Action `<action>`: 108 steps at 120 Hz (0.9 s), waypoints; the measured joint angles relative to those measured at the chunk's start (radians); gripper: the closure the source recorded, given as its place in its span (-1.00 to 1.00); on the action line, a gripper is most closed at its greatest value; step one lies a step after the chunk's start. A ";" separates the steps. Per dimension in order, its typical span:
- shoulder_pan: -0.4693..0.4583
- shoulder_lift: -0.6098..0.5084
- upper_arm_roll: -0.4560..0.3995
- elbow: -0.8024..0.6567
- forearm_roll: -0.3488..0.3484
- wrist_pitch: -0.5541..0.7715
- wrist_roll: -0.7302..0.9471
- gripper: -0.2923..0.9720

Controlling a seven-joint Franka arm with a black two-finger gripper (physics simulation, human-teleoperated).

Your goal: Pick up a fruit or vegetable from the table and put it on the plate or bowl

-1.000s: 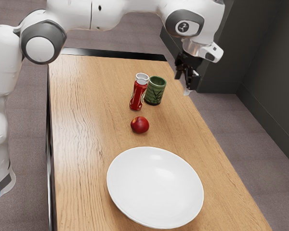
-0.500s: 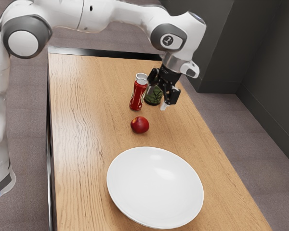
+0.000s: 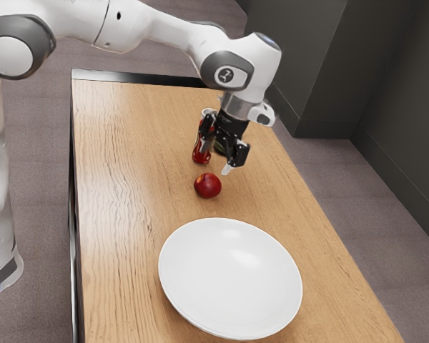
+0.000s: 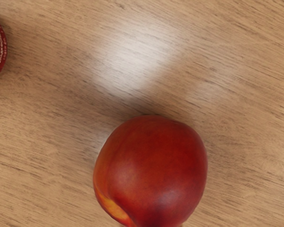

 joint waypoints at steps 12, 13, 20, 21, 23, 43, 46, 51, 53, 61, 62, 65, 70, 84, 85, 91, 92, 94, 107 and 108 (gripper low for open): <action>0.003 -0.001 -0.003 -0.025 0.038 0.028 -0.010 -0.54; 0.003 -0.001 -0.003 -0.028 0.040 0.030 -0.011 -0.54; 0.004 -0.002 -0.003 -0.045 0.051 0.047 -0.016 -0.54; 0.004 -0.002 -0.003 -0.048 0.052 0.050 -0.016 -0.54; 0.004 -0.002 -0.003 -0.053 0.055 0.055 -0.017 -0.54; -0.002 -0.020 -0.001 -0.105 0.061 0.099 -0.028 -0.54; -0.006 -0.021 -0.001 -0.107 0.061 0.104 -0.030 -0.54; -0.014 -0.022 -0.001 -0.113 0.060 0.110 -0.032 -0.54; -0.018 -0.022 -0.002 -0.115 0.059 0.113 -0.033 -0.54; -0.038 -0.022 -0.002 -0.127 0.058 0.126 -0.036 -0.54; -0.041 -0.022 -0.002 -0.128 0.057 0.127 -0.036 -0.54; -0.050 -0.022 -0.002 -0.133 0.057 0.131 -0.038 -0.54; -0.066 -0.023 -0.001 -0.142 0.055 0.138 -0.039 -0.54; -0.108 -0.023 0.005 -0.157 0.044 0.152 -0.043 -0.54; -0.110 -0.023 0.005 -0.158 0.043 0.153 -0.044 -0.54; -0.118 -0.024 0.007 -0.160 0.039 0.156 -0.045 -0.54; -0.119 -0.024 0.007 -0.160 0.038 0.157 -0.046 -0.54; -0.120 -0.024 0.007 -0.161 0.037 0.158 -0.046 -0.54; -0.125 -0.052 0.027 -0.162 0.035 0.161 -0.049 -0.54; -0.122 -0.055 0.028 -0.162 0.035 0.160 -0.049 -0.54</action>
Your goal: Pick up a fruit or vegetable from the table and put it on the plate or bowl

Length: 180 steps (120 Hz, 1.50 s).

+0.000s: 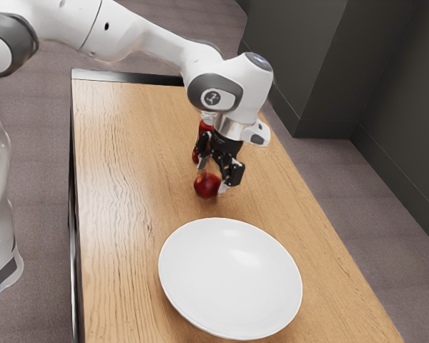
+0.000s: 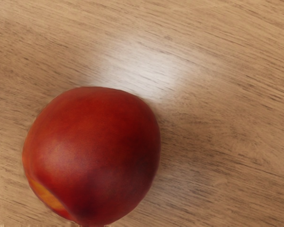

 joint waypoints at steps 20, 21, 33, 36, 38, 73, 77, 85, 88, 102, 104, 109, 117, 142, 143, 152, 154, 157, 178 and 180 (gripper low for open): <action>0.059 -0.033 0.004 0.036 0.012 -0.056 0.003 -0.54; 0.059 -0.033 0.005 0.038 0.015 -0.058 0.004 -0.54; 0.048 -0.036 0.004 0.045 0.046 -0.066 0.013 -0.54; 0.045 -0.036 0.004 0.045 0.052 -0.064 0.016 -0.54; 0.043 -0.037 0.003 0.045 0.055 -0.063 0.018 -0.54; 0.062 -0.013 0.007 0.010 0.078 -0.006 0.045 -0.53; 0.064 -0.007 0.007 0.007 0.079 0.005 0.048 -0.53; 0.065 -0.002 0.008 -0.014 0.077 0.035 0.052 -0.53; 0.065 -0.001 0.007 -0.022 0.075 0.046 0.054 -0.53; 0.055 0.001 0.005 -0.049 0.062 0.086 0.060 -0.53; 0.054 0.000 0.005 -0.058 0.058 0.092 0.061 -0.53; 0.050 -0.001 0.005 -0.081 0.045 0.105 0.063 -0.53; 0.047 -0.001 0.005 -0.098 0.032 0.122 0.066 -0.53; 0.053 0.001 0.006 -0.125 0.016 0.159 0.073 -0.53; 0.053 0.001 0.006 -0.125 0.016 0.160 0.073 -0.53; 0.056 0.001 0.006 -0.124 0.015 0.168 0.077 -0.44; 0.057 0.000 0.006 -0.123 0.015 0.169 0.078 -0.41; 0.058 0.000 0.006 -0.121 0.015 0.171 0.080 -0.37; 0.058 0.000 0.007 -0.116 0.035 0.175 0.100 0.05; 0.058 -0.001 0.007 -0.115 0.037 0.175 0.101 0.08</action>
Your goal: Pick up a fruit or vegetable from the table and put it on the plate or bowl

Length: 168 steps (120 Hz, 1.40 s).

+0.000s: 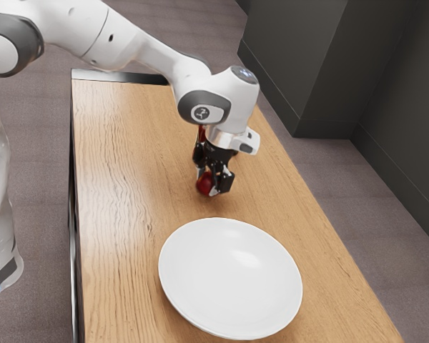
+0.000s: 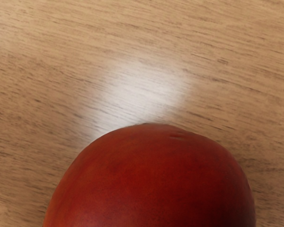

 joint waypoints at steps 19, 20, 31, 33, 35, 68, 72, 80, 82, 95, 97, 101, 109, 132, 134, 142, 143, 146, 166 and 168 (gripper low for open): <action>0.025 -0.004 -0.075 0.188 0.041 -0.111 -0.011 0.18; 0.025 -0.003 -0.082 0.199 0.044 -0.119 -0.012 0.18; 0.035 0.052 -0.196 0.348 0.061 -0.207 -0.029 0.17; 0.036 0.070 -0.219 0.380 0.065 -0.224 -0.033 0.17; 0.040 0.087 -0.245 0.410 0.070 -0.240 -0.037 0.17; 0.004 0.289 -0.508 0.686 0.187 -0.497 -0.127 0.17; 0.004 0.291 -0.509 0.677 0.189 -0.514 -0.135 0.18; -0.001 0.306 -0.513 0.670 0.188 -0.538 -0.151 0.18; -0.002 0.311 -0.514 0.669 0.186 -0.540 -0.155 0.18; -0.004 0.347 -0.538 0.665 0.181 -0.536 -0.176 0.18; -0.003 0.350 -0.539 0.665 0.181 -0.535 -0.179 0.18; -0.002 0.355 -0.541 0.665 0.180 -0.533 -0.184 0.15; -0.001 0.357 -0.543 0.668 0.178 -0.530 -0.189 -0.10; 0.004 0.352 -0.543 0.675 0.178 -0.526 -0.199 -0.43; 0.005 0.352 -0.543 0.675 0.178 -0.526 -0.200 -0.44; 0.007 0.351 -0.539 0.675 0.179 -0.525 -0.201 -0.48; 0.008 0.351 -0.537 0.675 0.179 -0.525 -0.200 -0.48; 0.017 0.349 -0.529 0.676 0.179 -0.526 -0.196 -0.49; 0.084 0.210 -0.277 0.710 0.179 -0.528 -0.091 -0.53; 0.093 0.200 -0.267 0.711 0.180 -0.528 -0.080 -0.53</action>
